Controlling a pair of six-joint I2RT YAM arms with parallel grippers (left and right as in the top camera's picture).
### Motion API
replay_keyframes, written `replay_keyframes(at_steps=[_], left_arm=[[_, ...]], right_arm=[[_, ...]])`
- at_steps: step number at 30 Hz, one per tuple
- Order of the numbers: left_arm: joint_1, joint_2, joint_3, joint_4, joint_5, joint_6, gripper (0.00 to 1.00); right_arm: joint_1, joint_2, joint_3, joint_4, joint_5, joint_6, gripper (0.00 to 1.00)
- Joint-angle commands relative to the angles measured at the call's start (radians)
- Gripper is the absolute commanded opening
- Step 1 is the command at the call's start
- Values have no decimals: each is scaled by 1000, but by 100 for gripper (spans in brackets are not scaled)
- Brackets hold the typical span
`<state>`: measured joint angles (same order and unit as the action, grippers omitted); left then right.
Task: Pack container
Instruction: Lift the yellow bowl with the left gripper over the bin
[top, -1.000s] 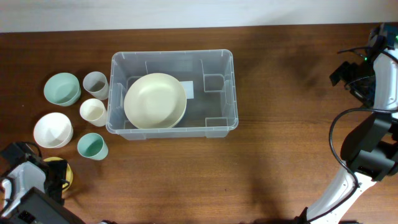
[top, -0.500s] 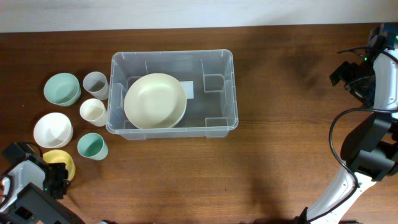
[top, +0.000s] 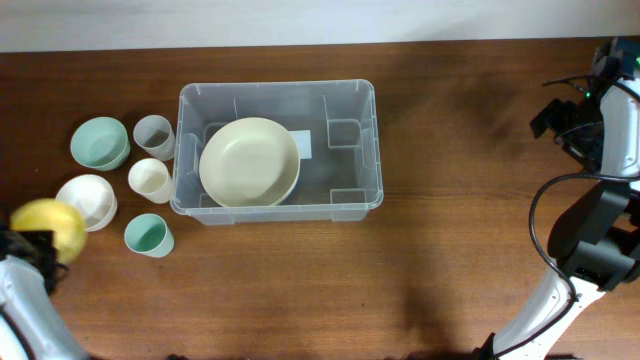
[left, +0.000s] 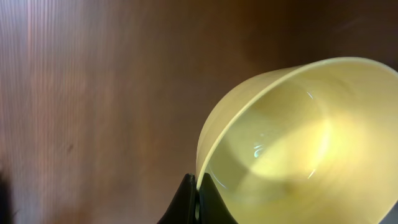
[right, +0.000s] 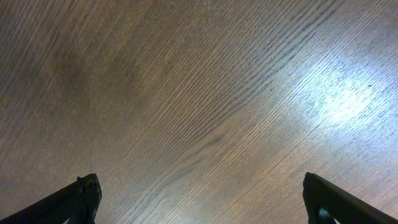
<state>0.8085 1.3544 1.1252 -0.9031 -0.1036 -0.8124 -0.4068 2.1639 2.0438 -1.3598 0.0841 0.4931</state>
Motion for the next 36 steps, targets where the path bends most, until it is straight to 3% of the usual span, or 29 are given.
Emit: replay_keyframes(at_steps=[1,4,9,15,18,22,29,36], left_arm=[[-10,-108,142,-1,39,-2,1],[-66,-167,247,40,117,4,1],[-333,-220,338,320,351,129,1],[-838,-73,337,527,261,210,1],[-976,55,337,546,230,229,1],[-1081,243,337,563,239,255,1],[-1151,481,338,608,357,306,1],[-1159,515,337,546,311,307,1]], right_arm=[[2,-14,-2,0,2,3,99],[2,-14,-2,0,2,3,99],[2,-14,-2,0,2,3,99],[2,-14,-2,0,2,3,99],[2,-14,-2,0,2,3,99],[2,-14,-2,0,2,3,99],[2,-14,-2,0,2,3,99],[2,-14,-2,0,2,3,99]])
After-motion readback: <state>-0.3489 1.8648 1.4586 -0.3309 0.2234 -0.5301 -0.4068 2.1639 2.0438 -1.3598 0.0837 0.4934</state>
